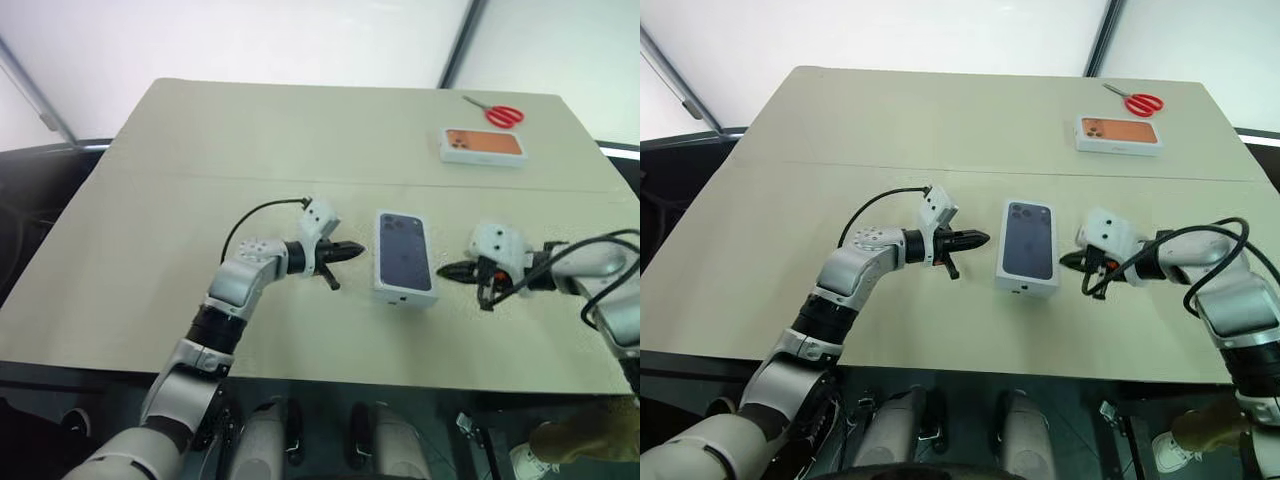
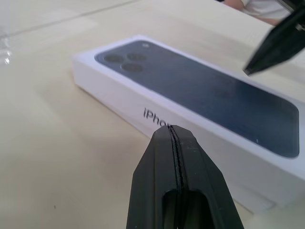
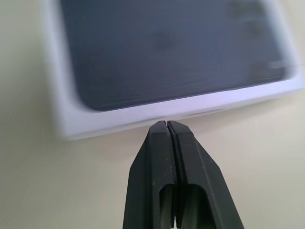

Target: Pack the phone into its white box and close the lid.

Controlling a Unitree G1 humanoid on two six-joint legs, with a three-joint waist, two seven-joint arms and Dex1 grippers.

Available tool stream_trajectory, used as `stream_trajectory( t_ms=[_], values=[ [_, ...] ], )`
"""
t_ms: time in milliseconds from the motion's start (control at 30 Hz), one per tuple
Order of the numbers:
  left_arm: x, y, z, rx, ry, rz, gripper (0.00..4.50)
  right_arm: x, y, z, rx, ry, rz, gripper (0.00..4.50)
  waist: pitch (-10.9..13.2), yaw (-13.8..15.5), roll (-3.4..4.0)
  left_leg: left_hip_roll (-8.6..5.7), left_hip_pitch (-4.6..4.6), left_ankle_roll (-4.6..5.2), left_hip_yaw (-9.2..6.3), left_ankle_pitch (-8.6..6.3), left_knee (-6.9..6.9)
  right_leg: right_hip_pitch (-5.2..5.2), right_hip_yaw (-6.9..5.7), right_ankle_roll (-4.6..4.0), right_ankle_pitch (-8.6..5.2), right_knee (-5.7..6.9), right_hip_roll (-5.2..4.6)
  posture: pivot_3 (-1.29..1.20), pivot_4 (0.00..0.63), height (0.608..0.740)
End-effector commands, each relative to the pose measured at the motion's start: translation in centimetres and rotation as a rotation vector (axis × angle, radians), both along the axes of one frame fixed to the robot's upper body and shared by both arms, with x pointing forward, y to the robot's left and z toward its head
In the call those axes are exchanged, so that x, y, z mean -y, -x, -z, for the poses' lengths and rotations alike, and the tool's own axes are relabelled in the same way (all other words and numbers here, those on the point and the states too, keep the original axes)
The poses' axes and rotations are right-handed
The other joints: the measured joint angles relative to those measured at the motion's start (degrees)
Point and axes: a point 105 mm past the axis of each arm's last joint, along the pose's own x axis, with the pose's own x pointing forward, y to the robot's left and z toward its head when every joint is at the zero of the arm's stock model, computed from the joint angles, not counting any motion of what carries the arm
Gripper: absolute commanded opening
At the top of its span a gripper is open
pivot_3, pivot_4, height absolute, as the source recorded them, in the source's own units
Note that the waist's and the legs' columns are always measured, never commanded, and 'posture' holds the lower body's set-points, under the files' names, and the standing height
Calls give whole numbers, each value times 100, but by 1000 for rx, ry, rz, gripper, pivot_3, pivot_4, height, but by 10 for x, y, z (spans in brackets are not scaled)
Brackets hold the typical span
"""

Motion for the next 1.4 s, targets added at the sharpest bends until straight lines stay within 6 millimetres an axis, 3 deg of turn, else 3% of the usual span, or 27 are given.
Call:
stream_trajectory(
  t_ms=[33, 267, 500, 633, 700, 1067, 1233, 1400],
  values=[
    [9, 0, -21, 48, 88, 3, 0, -9, -11, -28, 103, -82, 8, 37, 0, -6, 0, 0, 1, 0, 0, 0, 2, 0, 1, 0, 0, 0, -1, 0, 150, 738],
    [35, -2, -37, 61, 164, 0, 0, -21, -11, -22, 95, -99, -19, 37, 0, 14, 0, 1, -1, 0, -3, 0, 2, 1, 0, -2, 2, 1, -4, 0, 150, 738],
    [43, 16, -14, 7, 91, 93, 0, -25, -6, -15, 61, -103, -25, 37, -1, -6, 1, 2, 2, 0, -2, 0, 2, 1, 0, -2, 2, 1, 4, 0, 150, 738],
    [40, 26, 10, -53, 15, 132, 0, -26, 16, 7, -51, -50, -84, 37, -5, 16, 2, 4, 3, -1, -3, 0, 2, 2, 0, -2, 1, 2, 2, 0, 150, 738],
    [38, 31, 15, -75, 2, 150, 0, -27, 17, 10, -56, -51, -79, 37, -9, 4, 1, 2, 5, 0, -8, -1, 2, 9, -1, -3, 1, 0, 1, 0, 150, 738],
    [26, 8, -8, -29, 101, 17, 0, -19, -16, -10, 106, -66, 10, 37, -10, 3, 5, 0, 2, 1, -5, -2, 2, 4, -1, -3, 1, -1, -7, 0, 150, 738],
    [32, -13, -24, 28, 140, -64, 0, -24, -45, -33, 251, -135, 96, 37, -10, 9, 5, 1, 3, 0, -4, -1, 4, 3, -1, -2, 2, 2, -2, 0, 150, 738],
    [44, -36, -29, 55, 147, -132, 0, -18, -78, -37, 362, -136, 227, 37, -10, 3, 4, -4, 1, 1, -2, -1, 4, 5, -2, -2, 2, 2, 2, 0, 150, 738]
  ],
)
